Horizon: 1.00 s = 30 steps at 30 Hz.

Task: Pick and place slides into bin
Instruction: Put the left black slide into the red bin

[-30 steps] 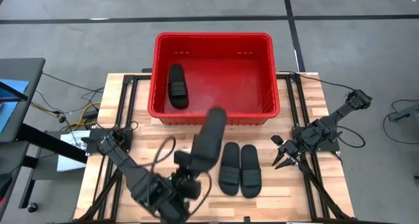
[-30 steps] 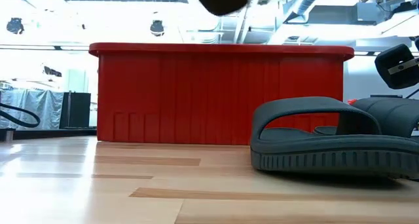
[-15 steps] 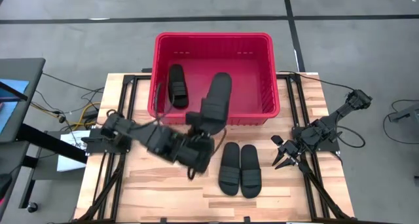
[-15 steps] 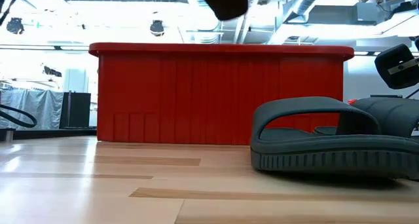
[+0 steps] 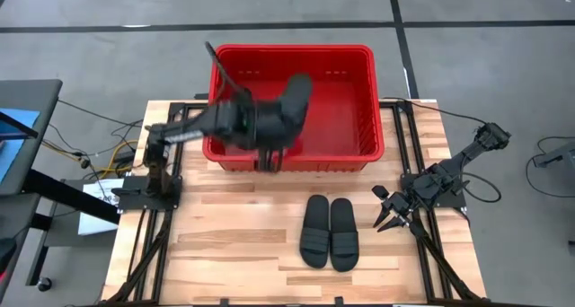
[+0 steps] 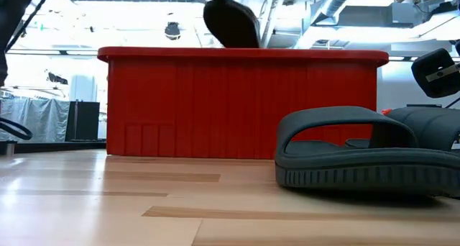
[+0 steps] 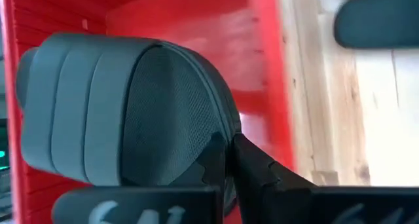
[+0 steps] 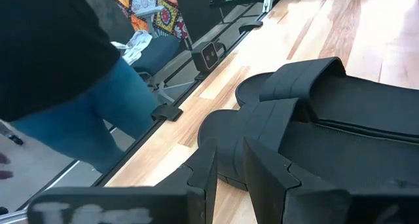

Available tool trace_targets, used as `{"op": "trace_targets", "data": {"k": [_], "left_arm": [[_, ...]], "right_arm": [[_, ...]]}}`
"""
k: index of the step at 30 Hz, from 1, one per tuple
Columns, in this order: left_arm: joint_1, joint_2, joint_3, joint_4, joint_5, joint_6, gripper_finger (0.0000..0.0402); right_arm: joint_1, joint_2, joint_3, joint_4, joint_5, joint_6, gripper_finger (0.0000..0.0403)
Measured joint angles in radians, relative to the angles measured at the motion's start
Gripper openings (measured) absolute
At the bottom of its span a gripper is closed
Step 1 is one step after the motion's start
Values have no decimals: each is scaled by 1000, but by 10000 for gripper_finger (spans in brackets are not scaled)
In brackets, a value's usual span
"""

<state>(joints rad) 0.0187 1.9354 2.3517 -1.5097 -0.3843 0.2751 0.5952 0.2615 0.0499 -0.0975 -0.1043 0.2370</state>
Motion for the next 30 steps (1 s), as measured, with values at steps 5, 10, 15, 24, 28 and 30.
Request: {"op": "trace_targets", "data": {"k": [5,10,15,24,28,30], "left_arm": [[165,-21,0,40,107,90,0],[299,-22,-4,56,181,107,0],[369,-25,-118,185,222,107,0],[393,-25,-360,328,221,117,0],[397,-38,-455,402,231,116,0],[398,-50,-509,447,240,115,0]], "right_arm": [[0,0,0,0,0,0,66],[0,0,0,0,0,0,66],[0,0,0,0,0,0,66],[0,0,0,0,0,0,66],[0,0,0,0,0,0,66],[0,0,0,0,0,0,66]]}}
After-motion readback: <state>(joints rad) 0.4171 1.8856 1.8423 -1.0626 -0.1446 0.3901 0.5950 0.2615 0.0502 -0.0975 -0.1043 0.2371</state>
